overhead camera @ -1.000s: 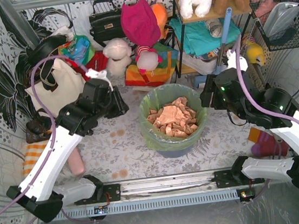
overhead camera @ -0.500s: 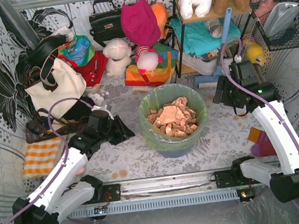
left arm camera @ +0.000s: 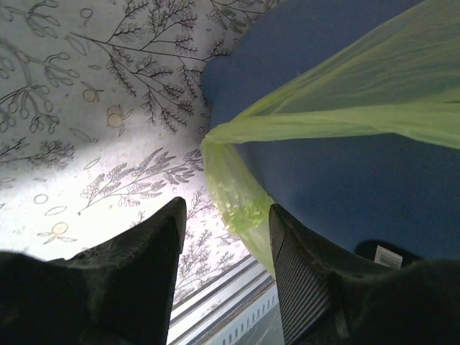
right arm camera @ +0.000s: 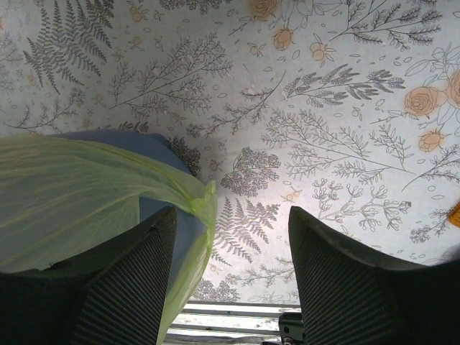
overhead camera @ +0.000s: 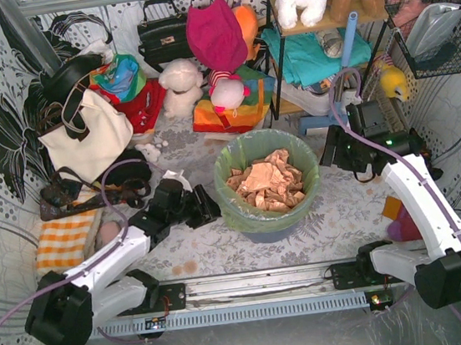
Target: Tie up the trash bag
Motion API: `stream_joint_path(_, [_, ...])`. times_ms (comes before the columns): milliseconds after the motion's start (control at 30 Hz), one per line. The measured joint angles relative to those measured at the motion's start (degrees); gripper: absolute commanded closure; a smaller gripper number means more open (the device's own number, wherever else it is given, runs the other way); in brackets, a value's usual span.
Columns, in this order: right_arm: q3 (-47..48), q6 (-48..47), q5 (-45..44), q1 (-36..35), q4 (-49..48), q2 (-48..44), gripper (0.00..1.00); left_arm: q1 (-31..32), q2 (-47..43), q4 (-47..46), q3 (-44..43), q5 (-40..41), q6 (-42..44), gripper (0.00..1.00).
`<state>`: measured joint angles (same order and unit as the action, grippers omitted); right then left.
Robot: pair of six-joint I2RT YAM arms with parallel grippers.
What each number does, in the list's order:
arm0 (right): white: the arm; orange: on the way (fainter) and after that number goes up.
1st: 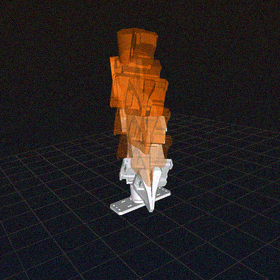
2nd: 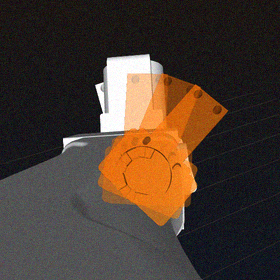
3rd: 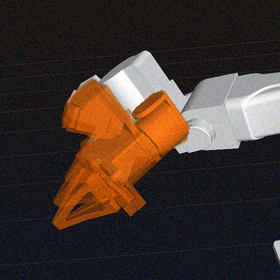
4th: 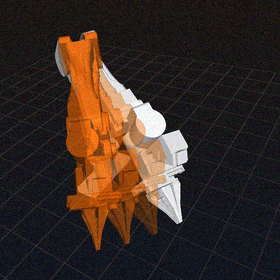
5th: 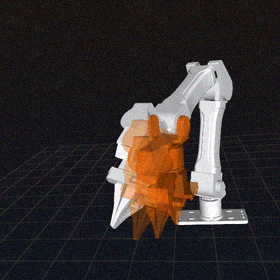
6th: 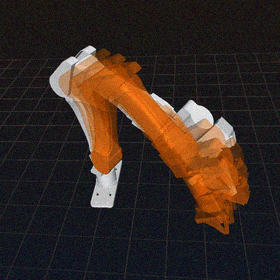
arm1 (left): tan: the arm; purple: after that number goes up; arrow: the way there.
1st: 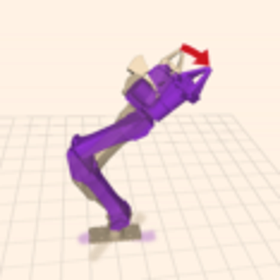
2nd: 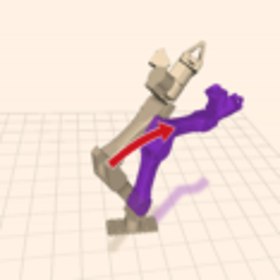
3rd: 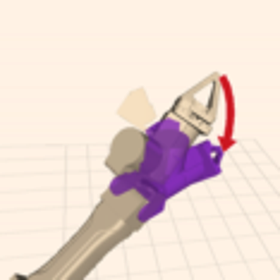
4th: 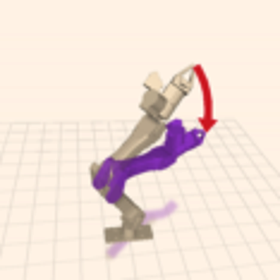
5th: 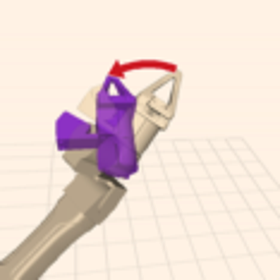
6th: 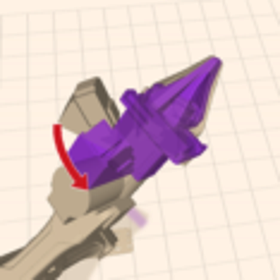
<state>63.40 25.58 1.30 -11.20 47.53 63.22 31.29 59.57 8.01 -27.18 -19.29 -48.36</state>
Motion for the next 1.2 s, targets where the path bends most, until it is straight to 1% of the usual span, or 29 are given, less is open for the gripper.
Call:
stream_joint_path(167, [-0.20, 0.02, 0.46, 0.00, -0.92, 0.00, 0.37, 0.55, 4.39, -5.25, 0.83, -0.74, 0.00, 0.43])
stream_joint_path(367, [-1.68, 0.04, 0.90, 0.00, -1.95, 0.00, 0.37, 0.61, 10.16, -8.79, 1.46, -1.97, -0.02, 0.47])
stream_joint_path(567, [-3.17, 0.07, 2.45, 0.00, -2.86, 0.04, 0.39, 0.87, 12.26, -9.29, 1.60, -1.64, 0.46, 0.56])
stream_joint_path(700, [-5.25, 0.28, 3.67, 0.00, -3.96, 0.04, 0.40, 0.87, 12.52, -8.72, 1.57, -0.50, 1.16, 0.66])
stream_joint_path(967, [-11.15, 0.33, 6.29, 0.00, -5.38, -0.11, 0.42, 0.87, 12.13, -5.88, 0.55, 2.08, 3.34, 0.92])
stream_joint_path(1100, [-15.39, 1.03, 9.35, 0.00, -8.28, -1.25, 0.49, 0.96, 11.91, -2.75, -1.73, 3.52, 4.50, 0.97])
stream_joint_path(1200, [-18.64, 2.43, 11.85, -0.02, -11.08, -1.66, 0.51, 0.94, 11.08, 0.09, -3.58, 5.33, 5.66, 0.99])
